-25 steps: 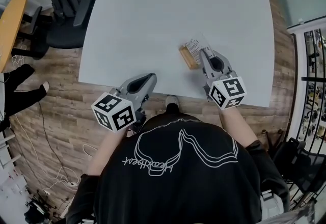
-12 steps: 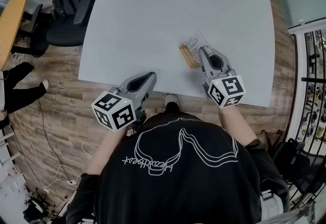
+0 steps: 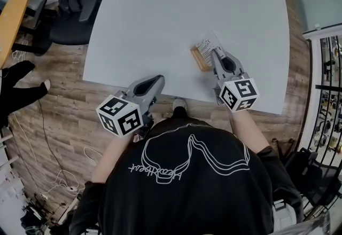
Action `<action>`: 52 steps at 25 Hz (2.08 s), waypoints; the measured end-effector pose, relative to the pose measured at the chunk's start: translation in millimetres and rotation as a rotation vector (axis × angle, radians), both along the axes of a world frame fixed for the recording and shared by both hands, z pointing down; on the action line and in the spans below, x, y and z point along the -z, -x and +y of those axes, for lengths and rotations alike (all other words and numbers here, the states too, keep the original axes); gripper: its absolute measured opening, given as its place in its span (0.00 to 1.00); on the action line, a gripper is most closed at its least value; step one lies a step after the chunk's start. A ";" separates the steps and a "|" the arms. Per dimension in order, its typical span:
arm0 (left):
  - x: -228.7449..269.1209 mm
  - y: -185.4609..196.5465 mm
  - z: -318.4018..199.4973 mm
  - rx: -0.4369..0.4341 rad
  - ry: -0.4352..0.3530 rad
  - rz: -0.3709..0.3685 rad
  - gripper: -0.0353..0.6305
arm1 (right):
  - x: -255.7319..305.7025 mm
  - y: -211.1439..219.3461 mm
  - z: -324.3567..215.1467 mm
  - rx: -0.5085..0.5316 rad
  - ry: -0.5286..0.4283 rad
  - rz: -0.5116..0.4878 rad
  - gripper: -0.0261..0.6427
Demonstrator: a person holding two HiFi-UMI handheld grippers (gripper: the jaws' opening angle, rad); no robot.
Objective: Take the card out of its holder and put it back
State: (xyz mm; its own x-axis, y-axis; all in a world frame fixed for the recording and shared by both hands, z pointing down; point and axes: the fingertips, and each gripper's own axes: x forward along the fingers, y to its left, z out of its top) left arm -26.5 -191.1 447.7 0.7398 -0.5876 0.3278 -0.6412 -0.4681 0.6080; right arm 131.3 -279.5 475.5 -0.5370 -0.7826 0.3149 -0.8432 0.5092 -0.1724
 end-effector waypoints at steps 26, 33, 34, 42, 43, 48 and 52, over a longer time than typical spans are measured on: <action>-2.9 2.2 3.3 -0.006 0.017 0.002 0.07 | -26.6 4.2 8.5 0.012 0.015 0.054 0.07; -3.4 4.8 3.1 -0.003 0.019 0.000 0.07 | -43.3 5.3 10.6 0.013 0.052 0.071 0.08; -4.0 5.1 3.2 -0.003 0.020 -0.001 0.07 | -44.1 5.4 10.0 0.014 0.054 0.072 0.08; -1.0 7.1 10.9 -0.011 0.012 -0.005 0.07 | -35.5 5.4 8.5 0.015 0.054 0.053 0.18; 0.2 8.0 12.3 -0.012 0.009 -0.006 0.07 | -32.8 5.0 8.7 0.010 0.050 0.049 0.20; 7.4 11.9 23.0 -0.021 -0.008 -0.008 0.07 | -14.1 -4.0 15.0 -0.037 0.027 0.006 0.25; 14.3 15.4 34.6 -0.030 -0.027 -0.008 0.07 | 8.7 -12.4 28.7 -0.090 -0.020 -0.020 0.25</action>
